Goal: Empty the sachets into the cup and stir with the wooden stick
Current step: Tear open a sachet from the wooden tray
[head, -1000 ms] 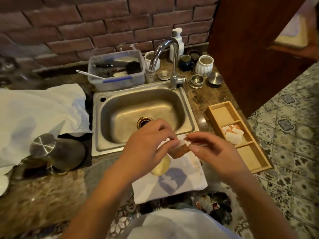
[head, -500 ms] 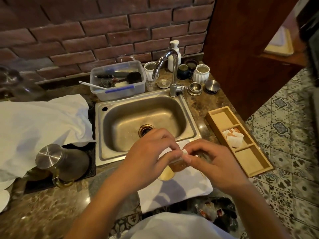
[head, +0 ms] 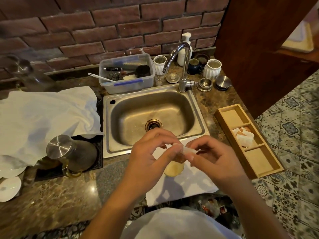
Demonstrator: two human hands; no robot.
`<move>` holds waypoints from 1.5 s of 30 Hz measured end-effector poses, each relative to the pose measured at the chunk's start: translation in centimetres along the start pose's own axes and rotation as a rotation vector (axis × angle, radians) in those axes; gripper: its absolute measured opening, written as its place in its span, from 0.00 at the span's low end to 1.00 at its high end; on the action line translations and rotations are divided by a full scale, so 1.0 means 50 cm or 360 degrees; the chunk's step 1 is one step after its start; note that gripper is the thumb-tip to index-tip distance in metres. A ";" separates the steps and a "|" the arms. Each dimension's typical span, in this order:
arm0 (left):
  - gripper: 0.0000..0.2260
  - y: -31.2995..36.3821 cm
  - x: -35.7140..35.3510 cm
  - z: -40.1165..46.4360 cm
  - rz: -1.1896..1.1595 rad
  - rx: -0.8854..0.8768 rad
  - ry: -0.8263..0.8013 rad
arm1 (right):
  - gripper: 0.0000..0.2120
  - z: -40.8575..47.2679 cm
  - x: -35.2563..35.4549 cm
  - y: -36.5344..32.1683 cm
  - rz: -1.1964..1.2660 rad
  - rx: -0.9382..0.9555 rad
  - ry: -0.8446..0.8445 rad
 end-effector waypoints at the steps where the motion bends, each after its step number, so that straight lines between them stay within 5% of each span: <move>1: 0.03 -0.002 0.000 0.002 0.0035 -0.0007 -0.0068 | 0.03 -0.001 -0.002 -0.004 -0.0048 -0.0016 -0.0079; 11: 0.04 -0.019 -0.002 -0.009 -0.0205 0.0034 -0.0030 | 0.16 -0.007 0.026 -0.051 -0.0892 0.0222 0.0035; 16: 0.06 -0.022 -0.006 -0.009 -0.0256 0.0080 0.0090 | 0.12 -0.017 0.019 -0.068 -0.1159 0.0393 0.0031; 22: 0.06 -0.030 -0.011 -0.016 -0.0456 0.0181 0.0100 | 0.08 -0.022 0.008 -0.070 -0.0689 0.0269 -0.0094; 29: 0.08 -0.035 -0.024 -0.032 -0.0551 0.0283 0.0121 | 0.07 -0.030 0.011 -0.060 -0.1013 0.0320 0.0110; 35: 0.08 -0.033 -0.022 -0.028 -0.0597 0.0269 0.0164 | 0.09 -0.046 0.007 -0.053 -0.0351 0.0179 0.0159; 39: 0.03 -0.033 -0.027 -0.029 -0.0725 0.0323 0.0079 | 0.08 -0.049 0.012 -0.047 -0.0276 0.0160 0.0109; 45: 0.09 -0.039 -0.043 -0.034 -0.0628 0.0307 -0.0009 | 0.08 -0.045 0.014 -0.040 -0.0405 0.0139 0.0011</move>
Point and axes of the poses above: each hand's wrist, its own z-axis towards the middle knuckle, its own x-axis out of the back of the hand, y = z × x, the point moved 3 cm from there along z, towards the middle knuckle, and after that the axes turned 9 degrees about -z, right-handed, at the moved point
